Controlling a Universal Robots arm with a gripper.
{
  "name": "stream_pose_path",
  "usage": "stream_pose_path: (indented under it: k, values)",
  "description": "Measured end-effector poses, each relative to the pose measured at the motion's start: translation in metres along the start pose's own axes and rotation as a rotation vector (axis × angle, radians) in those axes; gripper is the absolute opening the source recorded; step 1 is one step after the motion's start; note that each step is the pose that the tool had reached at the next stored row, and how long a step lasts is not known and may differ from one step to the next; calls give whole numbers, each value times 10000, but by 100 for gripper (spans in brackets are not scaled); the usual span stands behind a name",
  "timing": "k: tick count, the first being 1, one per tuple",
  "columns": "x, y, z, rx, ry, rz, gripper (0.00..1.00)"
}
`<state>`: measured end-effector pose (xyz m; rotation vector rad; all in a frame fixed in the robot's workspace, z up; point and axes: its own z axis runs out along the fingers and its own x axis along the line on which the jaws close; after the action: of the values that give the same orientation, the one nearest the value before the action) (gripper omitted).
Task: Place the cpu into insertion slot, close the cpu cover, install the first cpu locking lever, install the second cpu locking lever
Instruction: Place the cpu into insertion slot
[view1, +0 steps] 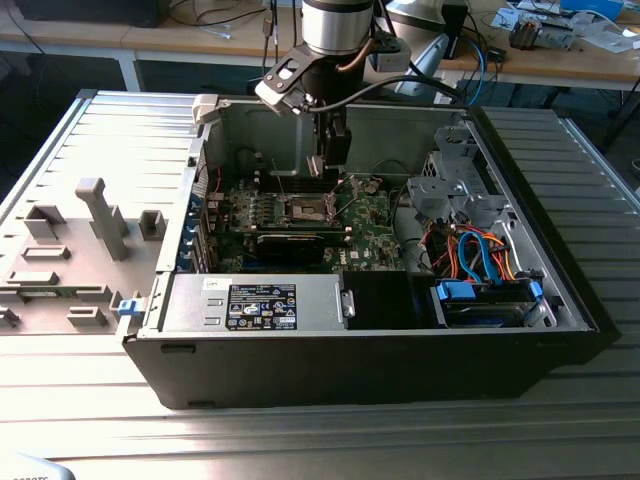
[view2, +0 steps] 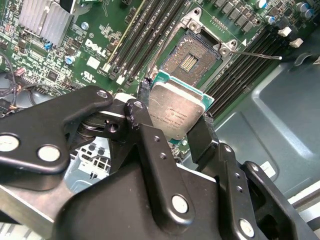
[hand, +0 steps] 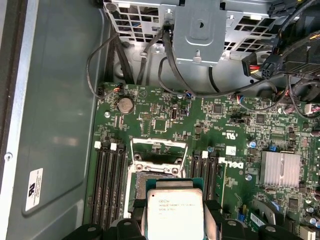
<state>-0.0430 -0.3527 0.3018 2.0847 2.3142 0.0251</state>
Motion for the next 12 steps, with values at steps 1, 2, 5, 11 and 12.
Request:
stream_pose_path:
  k: [1,2,5,11,12]
  values:
    - [0,0,0,0,-1,22,55]
    - [0,0,0,0,-1,42,55]
    - [0,0,1,0,-2,85,55]
    - [0,0,1,2,-5,173,55]
    - [0,0,1,2,-5,183,55]
